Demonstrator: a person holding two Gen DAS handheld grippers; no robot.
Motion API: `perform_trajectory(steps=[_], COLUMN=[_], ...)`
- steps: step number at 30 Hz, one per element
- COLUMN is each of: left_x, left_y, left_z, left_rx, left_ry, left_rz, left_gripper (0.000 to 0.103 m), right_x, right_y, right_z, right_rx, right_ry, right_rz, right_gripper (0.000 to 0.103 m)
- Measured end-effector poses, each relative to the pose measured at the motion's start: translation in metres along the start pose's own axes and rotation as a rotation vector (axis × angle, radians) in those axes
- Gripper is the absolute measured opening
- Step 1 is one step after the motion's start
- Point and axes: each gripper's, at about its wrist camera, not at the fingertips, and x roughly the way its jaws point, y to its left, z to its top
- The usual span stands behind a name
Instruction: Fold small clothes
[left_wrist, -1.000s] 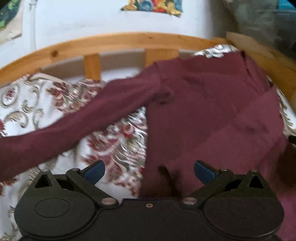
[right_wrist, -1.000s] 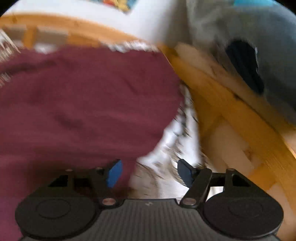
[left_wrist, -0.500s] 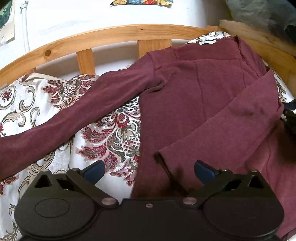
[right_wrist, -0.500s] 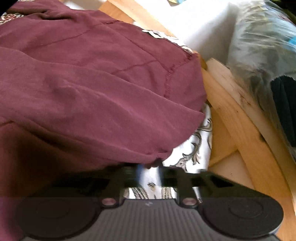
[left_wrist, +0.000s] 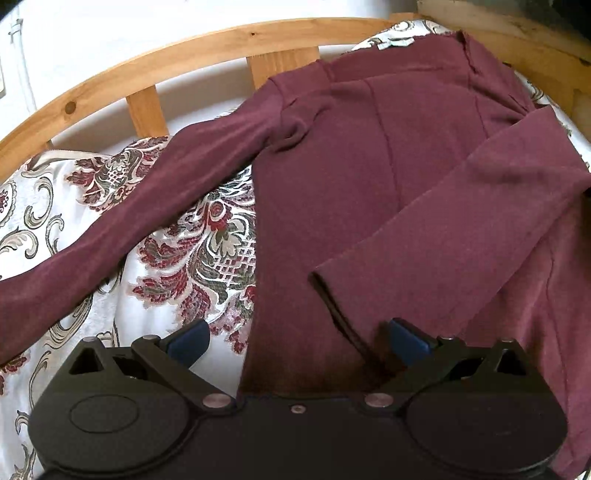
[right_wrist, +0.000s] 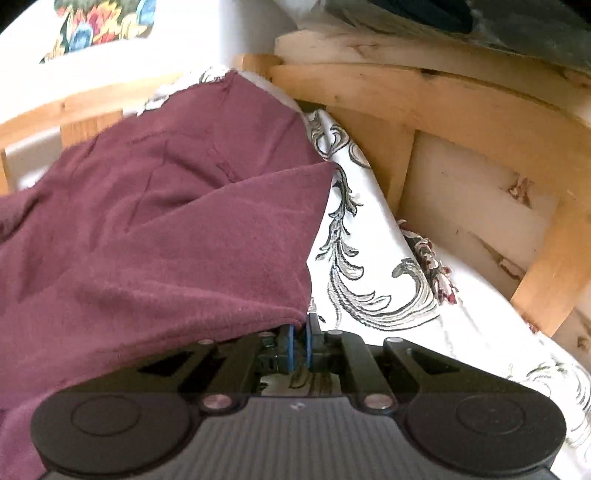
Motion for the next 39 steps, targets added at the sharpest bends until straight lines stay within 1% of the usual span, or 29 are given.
perform_trajectory(steps=[2, 3, 4, 5, 6, 8, 9, 10, 12, 14, 15, 16, 17, 19, 20, 22, 23, 24, 25, 27, 29, 30, 32, 33, 34, 35, 37, 38, 39], left_x=[-0.005, -0.009, -0.012, -0.015, -0.019, -0.025, -0.029, -0.032, -0.038, -0.044, -0.046, -0.049, -0.051, -0.054, -0.056, -0.058, -0.059, -0.058, -0.056, -0.048, -0.034, -0.031, -0.029, -0.029, -0.030, -0.029, -0.030, -0.031, -0.033], left_y=[0.004, 0.008, 0.011, 0.014, 0.019, 0.027, 0.034, 0.040, 0.057, 0.081, 0.093, 0.105, 0.117, 0.140, 0.153, 0.181, 0.194, 0.209, 0.221, 0.244, 0.266, 0.272, 0.283, 0.286, 0.289, 0.291, 0.295, 0.295, 0.296], left_z=[0.000, 0.000, -0.001, -0.002, -0.003, -0.005, -0.007, -0.008, -0.012, -0.020, -0.023, -0.026, -0.028, -0.029, -0.029, -0.027, -0.026, -0.025, -0.023, -0.018, -0.012, -0.011, -0.010, -0.009, -0.010, -0.012, -0.013, -0.013, -0.013], left_rx=[-0.021, -0.039, -0.054, -0.069, -0.084, -0.108, -0.122, -0.135, -0.183, -0.248, -0.264, -0.267, -0.260, -0.252, -0.259, -0.294, -0.322, -0.360, -0.391, -0.435, -0.463, -0.474, -0.482, -0.490, -0.503, -0.519, -0.555, -0.579, -0.610], left_ry=[-0.012, -0.024, -0.035, -0.047, -0.059, -0.081, -0.096, -0.107, -0.124, -0.127, -0.129, -0.128, -0.122, -0.114, -0.115, -0.110, -0.105, -0.099, -0.091, -0.069, -0.021, -0.012, -0.024, -0.036, -0.045, -0.048, -0.045, -0.043, -0.052], left_rz=[-0.007, -0.003, 0.007, 0.024, 0.051, 0.131, 0.189, 0.235, 0.308, 0.340, 0.356, 0.390, 0.437, 0.528, 0.558, 0.588, 0.594, 0.582, 0.560, 0.490, 0.420, 0.409, 0.387, 0.383, 0.386, 0.398, 0.454, 0.471, 0.467], left_gripper=[0.102, 0.102, 0.102, 0.102, 0.102, 0.102, 0.102, 0.102, 0.102, 0.102, 0.102, 0.102, 0.102, 0.102, 0.102, 0.102, 0.102, 0.100, 0.094, 0.088, 0.087, 0.086, 0.084, 0.079, 0.068, 0.061, 0.020, 0.015, 0.012], right_x=[-0.007, -0.011, -0.015, -0.019, -0.023, -0.039, -0.049, -0.058, -0.075, -0.091, -0.096, -0.102, -0.107, -0.115, -0.117, -0.116, -0.114, -0.112, -0.109, -0.104, -0.101, -0.100, -0.101, -0.101, -0.099, -0.097, -0.095, -0.094, -0.094], right_y=[0.001, 0.002, 0.003, 0.003, 0.004, 0.009, 0.012, 0.014, 0.022, 0.031, 0.035, 0.040, 0.044, 0.056, 0.063, 0.076, 0.081, 0.084, 0.087, 0.090, 0.093, 0.095, 0.098, 0.099, 0.100, 0.100, 0.099, 0.099, 0.098], right_z=[0.000, 0.000, 0.001, 0.001, 0.001, -0.002, -0.003, -0.004, -0.007, -0.014, -0.016, -0.021, -0.026, -0.037, -0.043, -0.054, -0.058, -0.062, -0.064, -0.067, -0.068, -0.069, -0.072, -0.074, -0.075, -0.076, -0.079, -0.080, -0.081], right_rx=[-0.004, 0.004, 0.015, 0.027, 0.033, 0.041, 0.058, 0.079, 0.141, 0.221, 0.250, 0.278, 0.292, 0.281, 0.253, 0.178, 0.154, 0.144, 0.148, 0.173, 0.190, 0.188, 0.183, 0.183, 0.184, 0.185, 0.189, 0.192, 0.194], right_ry=[-0.002, 0.004, 0.012, 0.015, 0.013, -0.003, -0.015, -0.026, -0.046, -0.067, -0.082, -0.106, -0.126, -0.176, -0.196, -0.201, -0.192, -0.178, -0.160, -0.123, -0.105, -0.103, -0.101, -0.098, -0.094, -0.089, -0.078, -0.073, -0.071], right_rz=[-0.002, -0.004, -0.007, -0.008, -0.013, -0.026, -0.021, -0.002, 0.059, 0.135, 0.171, 0.212, 0.243, 0.312, 0.330, 0.339, 0.350, 0.364, 0.379, 0.401, 0.415, 0.423, 0.431, 0.434, 0.437, 0.440, 0.441, 0.440, 0.440], right_gripper=[0.015, 0.022, 0.034, 0.039, 0.045, 0.050, 0.058, 0.066, 0.074, 0.082, 0.088, 0.092, 0.094, 0.100, 0.101, 0.101, 0.101, 0.101, 0.101, 0.101, 0.101, 0.101, 0.101, 0.101, 0.102, 0.102, 0.102, 0.102, 0.102])
